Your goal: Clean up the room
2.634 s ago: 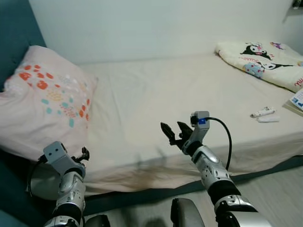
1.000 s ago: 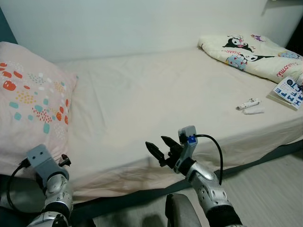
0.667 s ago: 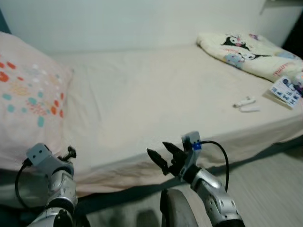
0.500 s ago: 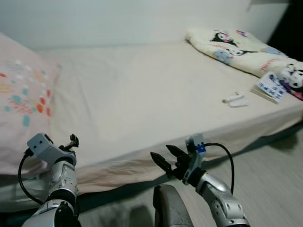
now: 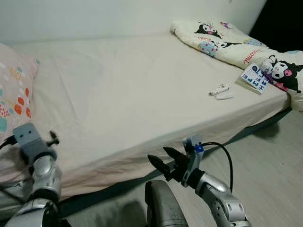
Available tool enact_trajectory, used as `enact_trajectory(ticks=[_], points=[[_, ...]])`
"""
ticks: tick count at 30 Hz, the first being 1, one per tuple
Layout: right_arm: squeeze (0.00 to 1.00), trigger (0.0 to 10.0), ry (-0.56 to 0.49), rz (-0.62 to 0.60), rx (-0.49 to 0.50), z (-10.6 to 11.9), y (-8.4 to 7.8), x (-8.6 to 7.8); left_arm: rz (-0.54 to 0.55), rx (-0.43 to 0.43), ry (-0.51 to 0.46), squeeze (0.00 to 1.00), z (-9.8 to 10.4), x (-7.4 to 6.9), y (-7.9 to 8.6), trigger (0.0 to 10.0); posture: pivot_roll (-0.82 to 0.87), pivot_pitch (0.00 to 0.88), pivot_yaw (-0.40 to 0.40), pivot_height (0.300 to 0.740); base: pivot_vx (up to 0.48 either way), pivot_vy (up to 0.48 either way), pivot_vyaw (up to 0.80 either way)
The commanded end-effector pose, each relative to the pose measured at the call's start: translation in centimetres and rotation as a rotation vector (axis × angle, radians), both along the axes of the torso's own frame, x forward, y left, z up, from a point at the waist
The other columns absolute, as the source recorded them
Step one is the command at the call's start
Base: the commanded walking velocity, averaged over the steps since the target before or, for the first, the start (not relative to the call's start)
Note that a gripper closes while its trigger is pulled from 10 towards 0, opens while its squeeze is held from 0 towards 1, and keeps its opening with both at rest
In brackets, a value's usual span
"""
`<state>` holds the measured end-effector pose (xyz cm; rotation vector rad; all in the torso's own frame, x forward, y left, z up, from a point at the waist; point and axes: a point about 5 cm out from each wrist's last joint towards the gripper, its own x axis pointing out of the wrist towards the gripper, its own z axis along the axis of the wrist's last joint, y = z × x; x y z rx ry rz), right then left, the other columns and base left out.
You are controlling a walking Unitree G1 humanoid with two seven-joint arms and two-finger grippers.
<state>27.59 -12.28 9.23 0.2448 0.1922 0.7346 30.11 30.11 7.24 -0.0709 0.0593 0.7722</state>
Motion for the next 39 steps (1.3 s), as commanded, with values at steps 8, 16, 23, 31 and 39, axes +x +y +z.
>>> enact_trajectory(ticks=[8,16,23,31,39], points=[[0.0,10.0,0.022,-0.006,-0.008,-0.2,-0.4,0.0,-0.247,0.034,-0.176,0.0,1.6,-0.3,-1.8,10.0,-0.24,0.14,-0.128,0.444,0.0,0.0,0.0],[0.0,10.0,0.024,-0.005,-0.001,-0.2,0.1,0.5,-0.846,0.029,0.109,0.0,-3.6,-5.3,-6.3,10.0,-0.2,0.143,-0.111,0.444,0.0,0.0,0.0],[0.0,10.0,0.03,-0.012,0.018,-0.3,0.2,0.4,-0.758,0.197,0.309,0.0,-4.6,-9.0,-2.5,10.0,-0.16,0.141,-0.103,0.444,0.0,0.0,0.0],[0.0,10.0,0.021,-0.008,0.025,-0.2,0.5,0.9,-0.361,0.256,0.204,0.0,-0.3,-8.9,1.9,10.0,-0.16,0.126,-0.099,0.444,0.0,0.0,0.0],[0.0,10.0,0.017,-0.016,0.028,-0.1,0.3,1.0,-0.168,0.184,0.223,0.0,-0.4,-9.5,2.9,10.0,-0.16,0.123,-0.099,0.444,0.0,0.0,0.0]])
